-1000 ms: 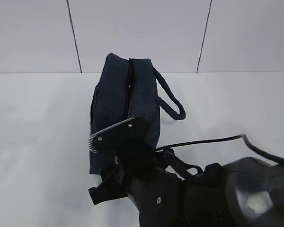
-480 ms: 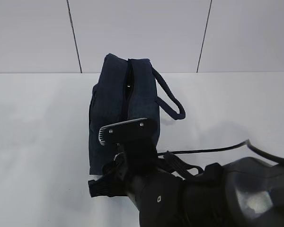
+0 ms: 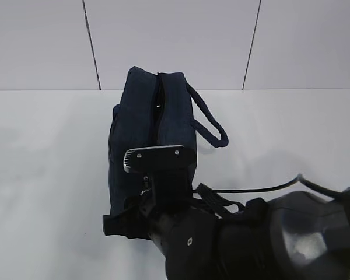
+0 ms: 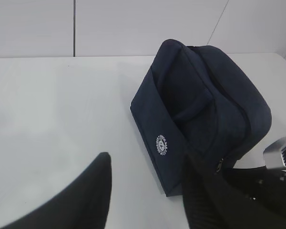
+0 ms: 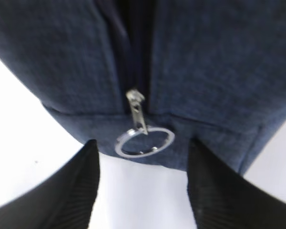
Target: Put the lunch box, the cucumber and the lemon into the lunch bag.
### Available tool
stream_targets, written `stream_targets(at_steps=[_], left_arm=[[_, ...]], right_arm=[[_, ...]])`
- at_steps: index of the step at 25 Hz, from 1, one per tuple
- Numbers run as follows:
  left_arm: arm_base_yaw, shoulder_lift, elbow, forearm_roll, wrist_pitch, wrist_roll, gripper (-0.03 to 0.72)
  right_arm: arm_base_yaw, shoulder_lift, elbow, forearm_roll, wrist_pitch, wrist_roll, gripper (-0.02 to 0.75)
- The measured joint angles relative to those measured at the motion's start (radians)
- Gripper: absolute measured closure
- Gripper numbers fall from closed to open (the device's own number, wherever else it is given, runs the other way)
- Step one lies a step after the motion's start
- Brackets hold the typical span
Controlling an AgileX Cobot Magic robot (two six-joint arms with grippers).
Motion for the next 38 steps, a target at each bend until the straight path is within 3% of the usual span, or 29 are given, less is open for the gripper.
stream_targets(at_steps=[4,10,16,22,38], left_arm=[[0.0,0.0,0.0,-0.002,0.0,0.0,0.337],[0.0,0.0,0.0,-0.004,0.0,0.0,0.345],[0.0,0.0,0.0,-0.004,0.0,0.0,0.356],[0.0,0.0,0.0,-0.004,0.0,0.0,0.357],[0.0,0.0,0.0,-0.006,0.0,0.0,0.373]], right_arm=[[0.0,0.0,-0.009,0.0,0.0,0.006,0.401],[0.0,0.009,-0.009,0.027,0.0,0.009,0.448],[0.0,0.02,-0.01,0.04,0.003,0.009,0.594],[0.0,0.02,-0.01,0.04,0.025,-0.013,0.682],[0.0,-0.001,-0.01,0.06,0.121,-0.28,0.73]])
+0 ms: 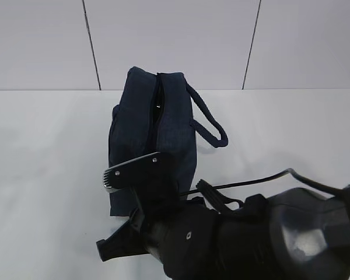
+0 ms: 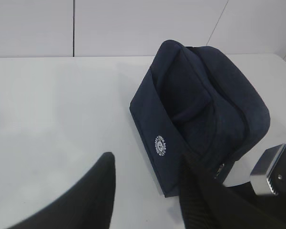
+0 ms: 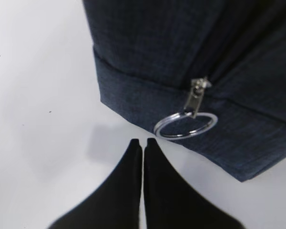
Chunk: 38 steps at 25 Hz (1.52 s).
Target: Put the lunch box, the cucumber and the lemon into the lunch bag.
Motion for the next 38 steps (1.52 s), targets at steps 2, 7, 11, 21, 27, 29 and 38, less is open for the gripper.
stream_targets(at_steps=[2,7,11,21,27,29,38], left_arm=[[0.0,0.0,0.0,0.0,0.0,0.0,0.377],[0.0,0.0,0.0,0.0,0.0,0.0,0.379],[0.0,0.0,0.0,-0.001,0.0,0.0,0.379],[0.0,0.0,0.0,-0.01,0.0,0.0,0.379],[0.0,0.0,0.0,-0.01,-0.002,0.0,0.379],[0.0,0.0,0.0,-0.01,-0.002,0.0,0.379],[0.0,0.0,0.0,-0.012,-0.002,0.0,0.38]], right_arm=[[0.0,0.0,0.0,0.012,0.0,-0.002,0.729],[0.0,0.0,0.0,0.019,-0.001,0.002,0.554],[0.0,0.0,0.0,0.019,-0.001,0.005,0.357],[0.0,0.002,-0.037,0.034,-0.046,0.019,0.306],[-0.004,0.033,-0.058,0.08,-0.064,0.033,0.318],[-0.008,0.042,-0.064,0.089,-0.064,0.036,0.376],[-0.012,0.046,-0.071,0.104,-0.066,0.037,0.73]])
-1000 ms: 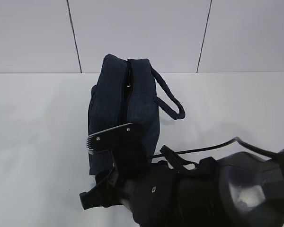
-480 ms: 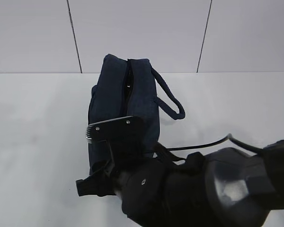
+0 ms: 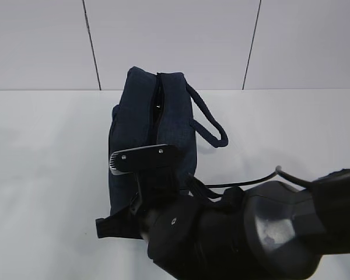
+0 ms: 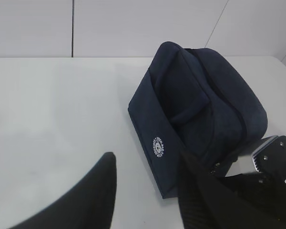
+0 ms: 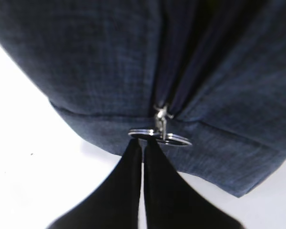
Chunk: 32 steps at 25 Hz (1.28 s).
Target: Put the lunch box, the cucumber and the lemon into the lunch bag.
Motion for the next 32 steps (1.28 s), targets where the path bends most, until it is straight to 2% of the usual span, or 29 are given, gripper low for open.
stream_targets(at_steps=[9,16,20,26,32], left_arm=[[0.0,0.0,0.0,-0.006,0.0,0.0,0.38],[0.0,0.0,0.0,-0.006,0.0,0.0,0.38],[0.0,0.0,0.0,-0.006,0.0,0.0,0.38],[0.0,0.0,0.0,-0.006,0.0,0.0,0.38],[0.0,0.0,0.0,-0.006,0.0,0.0,0.38]], right_arm=[[0.0,0.0,0.0,0.004,0.01,-0.157,0.73],[0.0,0.0,0.0,0.086,0.024,-0.38,0.73],[0.0,0.0,0.0,0.092,0.036,-0.46,0.73],[0.0,0.0,0.0,0.111,0.037,-0.513,0.73],[0.0,0.0,0.0,0.189,0.04,-0.516,0.717]])
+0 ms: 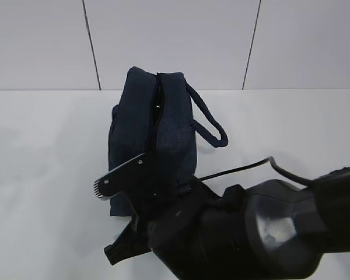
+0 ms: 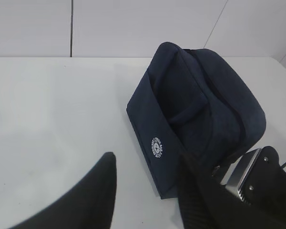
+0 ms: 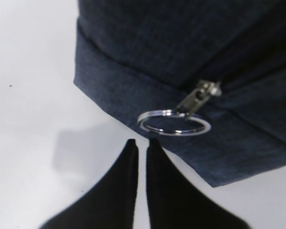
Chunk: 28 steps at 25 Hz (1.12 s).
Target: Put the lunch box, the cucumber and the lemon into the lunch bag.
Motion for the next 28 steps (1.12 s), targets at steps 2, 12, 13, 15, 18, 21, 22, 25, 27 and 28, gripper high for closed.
stream_targets(at_steps=[2,12,13,15,18,21,22,25,27,28], left_arm=[[0.0,0.0,0.0,0.0,0.0,0.0,0.38],[0.0,0.0,0.0,0.0,0.0,0.0,0.38],[0.0,0.0,0.0,0.0,0.0,0.0,0.38],[0.0,0.0,0.0,0.0,0.0,0.0,0.38],[0.0,0.0,0.0,0.0,0.0,0.0,0.38],[0.0,0.0,0.0,0.0,0.0,0.0,0.38],[0.0,0.0,0.0,0.0,0.0,0.0,0.38],[0.0,0.0,0.0,0.0,0.0,0.0,0.38],[0.0,0.0,0.0,0.0,0.0,0.0,0.38],[0.0,0.0,0.0,0.0,0.0,0.0,0.38]], right_arm=[[0.0,0.0,0.0,0.02,0.0,0.002,0.644],[0.0,0.0,-0.005,0.033,0.0,0.002,0.381],[0.0,0.0,-0.005,0.028,0.0,0.002,0.379],[0.0,0.0,-0.005,0.024,0.0,0.002,0.379],[0.0,0.0,-0.005,0.012,-0.006,0.002,0.363],[0.0,0.0,-0.005,-0.019,-0.019,0.002,0.317],[0.0,0.0,-0.005,-0.024,-0.029,0.002,0.307],[0.0,0.0,-0.005,-0.028,-0.054,0.002,0.296],[0.0,0.0,-0.007,-0.028,-0.062,0.002,0.295],[0.0,0.0,-0.011,-0.028,-0.064,0.002,0.295]])
